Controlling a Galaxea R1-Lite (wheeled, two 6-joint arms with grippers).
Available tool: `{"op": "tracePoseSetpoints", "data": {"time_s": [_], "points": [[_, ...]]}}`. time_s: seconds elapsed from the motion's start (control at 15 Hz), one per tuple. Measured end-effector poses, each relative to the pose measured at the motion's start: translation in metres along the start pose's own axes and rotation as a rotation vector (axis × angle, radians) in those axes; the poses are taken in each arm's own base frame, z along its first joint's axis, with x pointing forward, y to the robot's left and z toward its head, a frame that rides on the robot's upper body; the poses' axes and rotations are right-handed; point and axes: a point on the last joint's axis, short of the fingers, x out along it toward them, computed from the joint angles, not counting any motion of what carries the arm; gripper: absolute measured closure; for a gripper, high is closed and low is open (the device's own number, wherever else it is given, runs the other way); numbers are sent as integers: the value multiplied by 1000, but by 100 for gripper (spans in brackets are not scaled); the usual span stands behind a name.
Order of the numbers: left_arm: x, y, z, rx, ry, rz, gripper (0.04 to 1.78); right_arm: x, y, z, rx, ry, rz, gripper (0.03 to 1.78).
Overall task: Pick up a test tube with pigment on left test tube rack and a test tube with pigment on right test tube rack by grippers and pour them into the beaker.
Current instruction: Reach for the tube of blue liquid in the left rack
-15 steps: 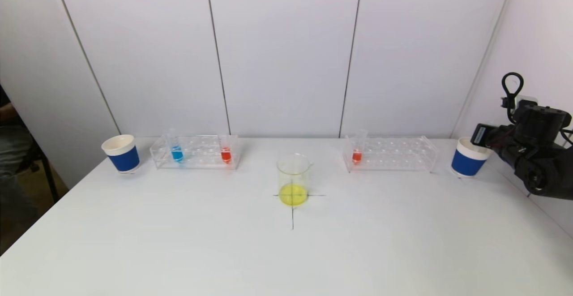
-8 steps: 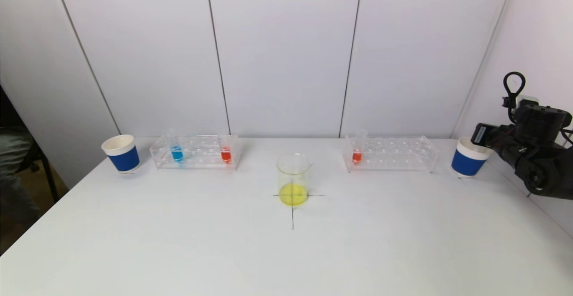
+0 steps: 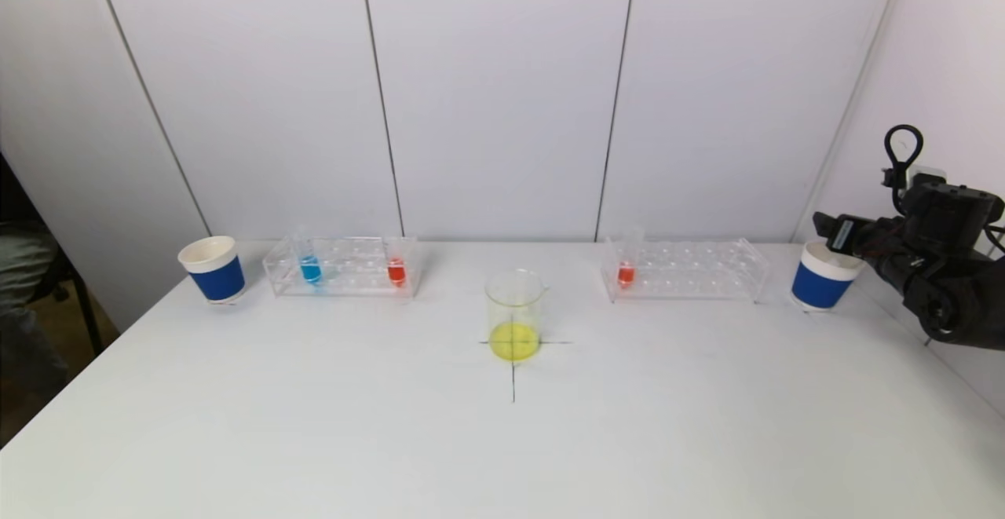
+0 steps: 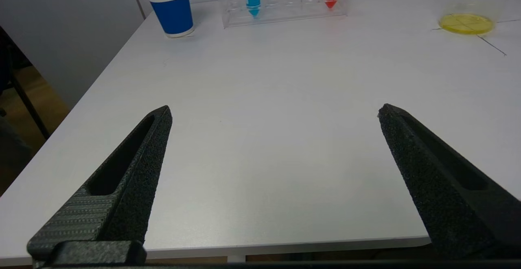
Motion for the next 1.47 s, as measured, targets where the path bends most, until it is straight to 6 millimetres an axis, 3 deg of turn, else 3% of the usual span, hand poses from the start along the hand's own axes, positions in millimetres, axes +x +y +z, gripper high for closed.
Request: {"op": "tracePoseSetpoints", "data": {"time_s": [0.13,0.47,0.8,1.07,1.33,1.47], "points": [[0,0,0,0,0,0,5,0,0,0,0,0,0,5],[0,0,0,0,0,0,5,-2,0,2,0,-5,2,4],[0,0,0,0,0,0,5,-23,9,22,1,-38,43,4],[0,0,0,0,0,0,5,-61,29,45,0,-84,120,4],[0,0,0,0,0,0,5,-122,60,59,-10,-115,265,4],[0,0,0,0,0,0,5,-156,67,61,-12,-121,325,4]]}}
